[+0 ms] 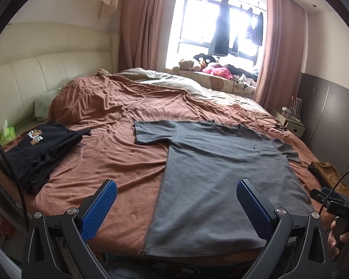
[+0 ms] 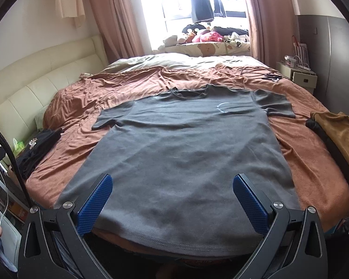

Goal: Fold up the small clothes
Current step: 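Move both tools toward the grey T-shirt, left tool toward its sleeve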

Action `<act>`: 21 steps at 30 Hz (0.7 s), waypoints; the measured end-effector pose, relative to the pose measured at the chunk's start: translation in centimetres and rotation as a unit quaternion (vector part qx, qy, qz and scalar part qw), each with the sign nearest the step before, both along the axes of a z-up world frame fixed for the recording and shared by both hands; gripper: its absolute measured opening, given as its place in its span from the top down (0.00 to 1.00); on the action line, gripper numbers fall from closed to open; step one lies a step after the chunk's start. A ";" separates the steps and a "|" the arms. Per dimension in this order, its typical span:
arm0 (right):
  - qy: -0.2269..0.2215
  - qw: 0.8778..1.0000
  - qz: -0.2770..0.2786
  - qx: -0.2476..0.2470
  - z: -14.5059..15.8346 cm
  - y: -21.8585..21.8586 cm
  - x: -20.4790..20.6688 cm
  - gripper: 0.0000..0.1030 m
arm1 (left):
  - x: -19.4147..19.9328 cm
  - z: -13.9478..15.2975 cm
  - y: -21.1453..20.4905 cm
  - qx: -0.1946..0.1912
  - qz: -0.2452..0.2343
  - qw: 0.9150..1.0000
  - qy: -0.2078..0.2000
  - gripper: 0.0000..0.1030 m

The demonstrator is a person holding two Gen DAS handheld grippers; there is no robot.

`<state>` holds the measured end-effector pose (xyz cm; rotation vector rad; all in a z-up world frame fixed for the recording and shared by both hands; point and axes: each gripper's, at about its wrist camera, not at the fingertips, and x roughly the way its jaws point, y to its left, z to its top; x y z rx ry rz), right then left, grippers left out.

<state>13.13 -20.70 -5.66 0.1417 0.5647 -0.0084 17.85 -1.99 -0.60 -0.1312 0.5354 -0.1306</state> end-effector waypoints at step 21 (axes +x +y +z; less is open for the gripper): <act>0.032 0.999 0.015 -0.015 0.3 0.4 13.1 0.00 | 16.3 -2.8 3.2 -0.049 0.037 0.995 0.080 0.10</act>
